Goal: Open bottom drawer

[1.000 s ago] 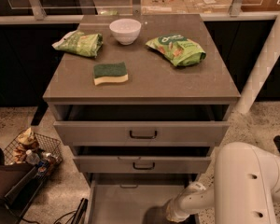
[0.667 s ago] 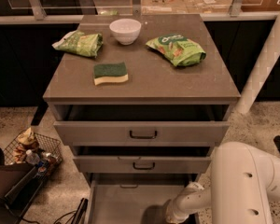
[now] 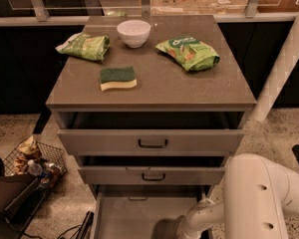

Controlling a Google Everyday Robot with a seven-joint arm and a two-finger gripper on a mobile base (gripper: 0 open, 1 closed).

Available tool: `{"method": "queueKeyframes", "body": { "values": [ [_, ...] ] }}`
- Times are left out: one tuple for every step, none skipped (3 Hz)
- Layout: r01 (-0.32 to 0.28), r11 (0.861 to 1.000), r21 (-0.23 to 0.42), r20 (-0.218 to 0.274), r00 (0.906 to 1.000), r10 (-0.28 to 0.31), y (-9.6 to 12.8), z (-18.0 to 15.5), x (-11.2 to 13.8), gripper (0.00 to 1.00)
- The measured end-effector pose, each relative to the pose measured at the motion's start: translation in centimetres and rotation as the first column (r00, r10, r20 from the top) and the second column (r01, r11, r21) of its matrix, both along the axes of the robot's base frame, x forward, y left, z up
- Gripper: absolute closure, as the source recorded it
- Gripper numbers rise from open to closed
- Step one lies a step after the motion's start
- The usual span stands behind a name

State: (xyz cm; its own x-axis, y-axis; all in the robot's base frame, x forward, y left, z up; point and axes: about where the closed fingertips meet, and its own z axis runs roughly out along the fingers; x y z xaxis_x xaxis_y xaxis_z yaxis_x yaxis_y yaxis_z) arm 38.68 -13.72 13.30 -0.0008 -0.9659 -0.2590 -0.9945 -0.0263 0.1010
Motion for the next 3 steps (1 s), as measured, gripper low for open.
{"method": "queueKeyframes", "body": {
  "values": [
    [0.022,1.0,0.003,-0.038,0.999,-0.022,-0.2,-0.2,-2.1,1.0],
    [0.022,1.0,0.003,-0.038,0.999,-0.022,-0.2,-0.2,-1.9,1.0],
    [0.013,0.999,0.043,-0.079,0.9969,-0.009,0.4,0.0,-5.4,1.0]
  ]
}}
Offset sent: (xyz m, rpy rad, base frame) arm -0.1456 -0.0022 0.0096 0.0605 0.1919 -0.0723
